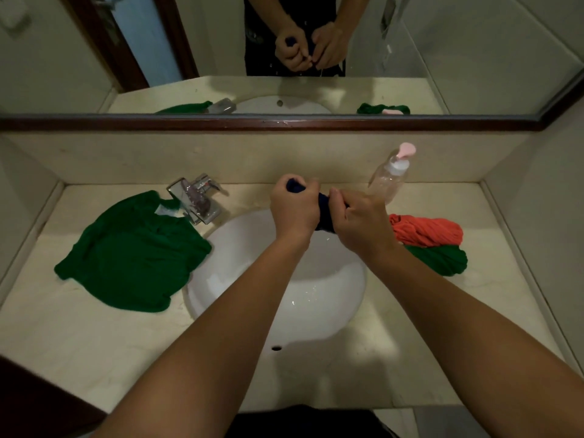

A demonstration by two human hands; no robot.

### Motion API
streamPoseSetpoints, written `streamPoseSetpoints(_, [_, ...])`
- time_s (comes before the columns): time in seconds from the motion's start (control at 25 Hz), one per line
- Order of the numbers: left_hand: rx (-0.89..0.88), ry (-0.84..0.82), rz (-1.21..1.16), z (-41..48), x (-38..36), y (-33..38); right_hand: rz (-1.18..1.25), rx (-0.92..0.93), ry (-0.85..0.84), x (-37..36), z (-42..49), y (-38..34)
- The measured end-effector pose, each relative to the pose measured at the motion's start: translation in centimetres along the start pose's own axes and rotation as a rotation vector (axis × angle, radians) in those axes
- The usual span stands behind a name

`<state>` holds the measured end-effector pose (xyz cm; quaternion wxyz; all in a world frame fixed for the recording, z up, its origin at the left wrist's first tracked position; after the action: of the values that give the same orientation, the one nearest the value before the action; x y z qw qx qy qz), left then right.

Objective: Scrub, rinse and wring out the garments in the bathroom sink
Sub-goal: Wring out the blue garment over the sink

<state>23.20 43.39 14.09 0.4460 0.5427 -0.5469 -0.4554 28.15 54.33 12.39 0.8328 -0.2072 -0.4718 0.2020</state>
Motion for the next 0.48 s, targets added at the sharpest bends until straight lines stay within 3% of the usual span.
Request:
streamPoseSetpoints(0.16, [-0.043,-0.086,0.005,-1.1,-2.1,-1.1,0.022,-0.227,-0.141,1.6,-1.1,2.3])
streamPoseSetpoints(0.28, [0.022,-0.197,-0.09,-2.6,-4.1,-2.3,0.143,-0.469,-0.235,3.9,-1.8,4.7])
streamPoseSetpoints(0.48, [0.059,-0.282,-0.112,-4.6,-9.8,-4.6,0.432,-0.733,-0.184,7.6,-4.4,10.5])
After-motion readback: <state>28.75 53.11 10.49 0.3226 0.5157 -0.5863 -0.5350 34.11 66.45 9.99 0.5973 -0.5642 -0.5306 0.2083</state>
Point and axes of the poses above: each hand's wrist, its own z-axis towards the middle knuckle, its own x-axis out of the back of the hand, y = z × x, the point moved 1 cm from there along z, towards the middle knuckle, and after that the axes turned 6 degrees about -y, right-handed, at the moved point
